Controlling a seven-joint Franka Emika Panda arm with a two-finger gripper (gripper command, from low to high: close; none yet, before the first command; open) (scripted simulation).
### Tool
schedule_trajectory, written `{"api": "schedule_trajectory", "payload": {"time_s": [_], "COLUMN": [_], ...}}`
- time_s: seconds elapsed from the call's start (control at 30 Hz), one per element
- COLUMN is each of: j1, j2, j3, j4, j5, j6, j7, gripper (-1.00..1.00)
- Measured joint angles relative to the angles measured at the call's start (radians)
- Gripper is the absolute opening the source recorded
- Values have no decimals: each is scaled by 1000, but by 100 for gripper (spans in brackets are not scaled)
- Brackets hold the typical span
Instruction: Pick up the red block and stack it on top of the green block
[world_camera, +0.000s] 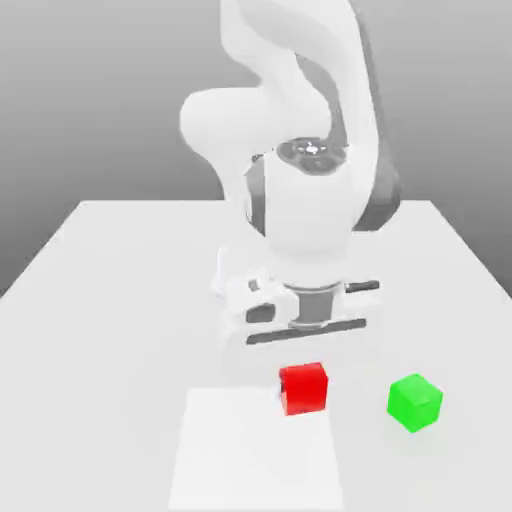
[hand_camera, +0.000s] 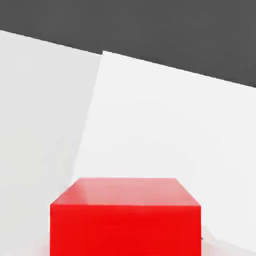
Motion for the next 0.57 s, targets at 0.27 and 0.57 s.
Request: {"api": "schedule_trajectory", "payload": {"time_s": [0.27,0.57], "j1": [226,237], "j2": [-54,127], "j3": [87,65], "j4": [13,23], "j5": [16,-75], "j6": [-68,101], "j7": [-344,-312], "gripper": [-100,100]}}
